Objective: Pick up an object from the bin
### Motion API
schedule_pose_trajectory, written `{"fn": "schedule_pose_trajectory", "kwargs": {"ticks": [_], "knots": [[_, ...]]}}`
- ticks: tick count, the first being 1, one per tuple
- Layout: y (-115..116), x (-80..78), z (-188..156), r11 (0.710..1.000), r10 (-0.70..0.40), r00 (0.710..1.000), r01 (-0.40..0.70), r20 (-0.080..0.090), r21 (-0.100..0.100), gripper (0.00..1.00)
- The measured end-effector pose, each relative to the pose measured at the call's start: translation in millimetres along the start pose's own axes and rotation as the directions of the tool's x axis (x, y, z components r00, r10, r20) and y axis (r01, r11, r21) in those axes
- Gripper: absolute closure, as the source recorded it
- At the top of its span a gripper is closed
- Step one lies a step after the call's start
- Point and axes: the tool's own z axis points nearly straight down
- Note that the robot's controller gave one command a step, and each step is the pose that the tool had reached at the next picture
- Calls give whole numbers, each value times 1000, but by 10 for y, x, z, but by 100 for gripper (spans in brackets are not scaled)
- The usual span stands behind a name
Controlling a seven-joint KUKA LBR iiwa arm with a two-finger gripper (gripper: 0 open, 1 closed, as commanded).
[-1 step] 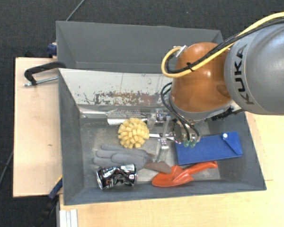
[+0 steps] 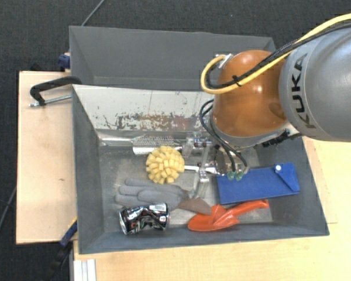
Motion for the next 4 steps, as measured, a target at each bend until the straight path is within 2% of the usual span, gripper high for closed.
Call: {"fn": "schedule_pose_trajectory", "kwargs": {"ticks": [1, 2, 3, 4], "knots": [[4, -787, 376, 999, 46, 999, -46, 1, -2, 0], [50, -901, 487, 1000, 27, 1000, -27, 1, -1, 0], [-5, -904, 614, 995, -104, 995, 104, 3, -3, 0], [37, -941, 1253, 992, -129, 992, 129, 12, -3, 0]]}}
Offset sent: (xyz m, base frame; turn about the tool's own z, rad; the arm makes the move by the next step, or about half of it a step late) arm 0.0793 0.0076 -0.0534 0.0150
